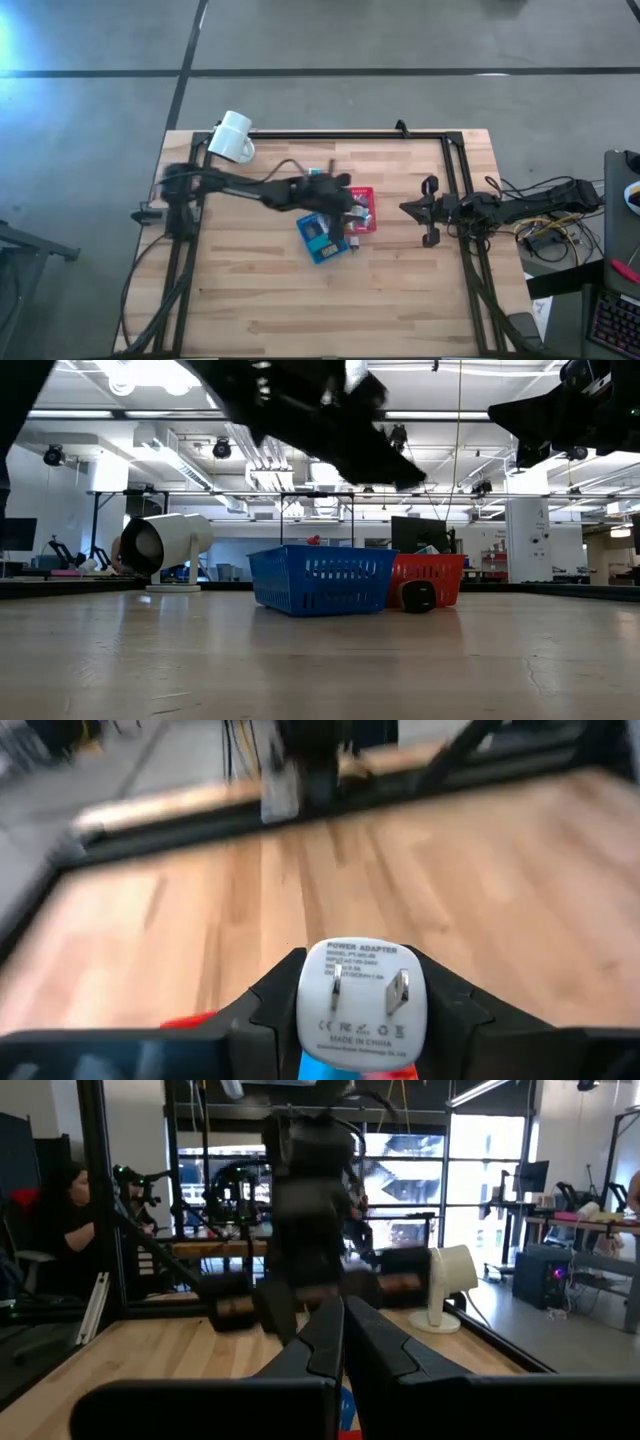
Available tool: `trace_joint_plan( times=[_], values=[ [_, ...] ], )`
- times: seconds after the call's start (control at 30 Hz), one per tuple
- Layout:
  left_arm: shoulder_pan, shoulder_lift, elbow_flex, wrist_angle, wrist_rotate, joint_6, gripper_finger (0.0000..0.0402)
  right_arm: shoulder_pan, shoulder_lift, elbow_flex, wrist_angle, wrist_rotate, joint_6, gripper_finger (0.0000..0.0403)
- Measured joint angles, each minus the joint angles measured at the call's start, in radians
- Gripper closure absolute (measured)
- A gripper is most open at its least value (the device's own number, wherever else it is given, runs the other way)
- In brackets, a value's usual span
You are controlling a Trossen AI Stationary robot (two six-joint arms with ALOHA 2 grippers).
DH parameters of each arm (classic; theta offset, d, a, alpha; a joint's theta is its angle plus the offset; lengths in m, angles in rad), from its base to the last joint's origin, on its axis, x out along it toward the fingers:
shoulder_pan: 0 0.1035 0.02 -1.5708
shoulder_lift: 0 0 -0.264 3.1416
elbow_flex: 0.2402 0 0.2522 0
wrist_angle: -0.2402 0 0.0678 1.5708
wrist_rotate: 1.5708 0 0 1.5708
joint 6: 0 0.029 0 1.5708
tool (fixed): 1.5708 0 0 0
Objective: Pick & Place Office items
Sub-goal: Put the bottom light blue charger adapter into the red bin, then put the light blue charger adapter into red bin
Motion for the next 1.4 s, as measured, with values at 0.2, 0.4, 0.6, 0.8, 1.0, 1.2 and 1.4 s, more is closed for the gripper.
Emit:
trace_joint_plan(
  times=[0.2, 0.4, 0.6, 0.8, 1.0, 1.2, 1.4],
  values=[
    [0.03, 0.19, 0.227, -0.169, 0.0, -0.05, 0.0271, 0.0, 0.0, 0.0, 0.0, 0.0, -0.002, 0.0394],
    [0.037, 0.246, 0.287, -0.224, 0.002, -0.075, 0.0271, 0.0, 0.001, 0.0, -0.003, 0.0, -0.003, 0.0394],
    [0.051, 0.241, 0.284, -0.233, -0.005, -0.133, 0.0271, 0.0, 0.001, 0.0, -0.003, 0.0, -0.005, 0.0394],
    [0.051, 0.241, 0.283, -0.269, -0.004, -0.126, 0.0192, 0.0, 0.0, 0.0, -0.002, 0.0, -0.003, 0.0394],
    [0.052, 0.203, 0.282, -0.289, -0.004, -0.071, 0.0088, 0.0, -0.001, 0.0, -0.002, 0.0, -0.002, 0.0394],
    [0.05, 0.039, 0.251, -0.374, -0.001, -0.021, 0.0073, 0.0, -0.001, 0.0, -0.002, 0.0, 0.0, 0.0394],
    [0.045, -0.329, -0.037, -0.223, -0.008, -0.016, 0.0135, 0.0, 0.0, 0.0, -0.002, -0.001, 0.0, 0.0394]
  ],
)
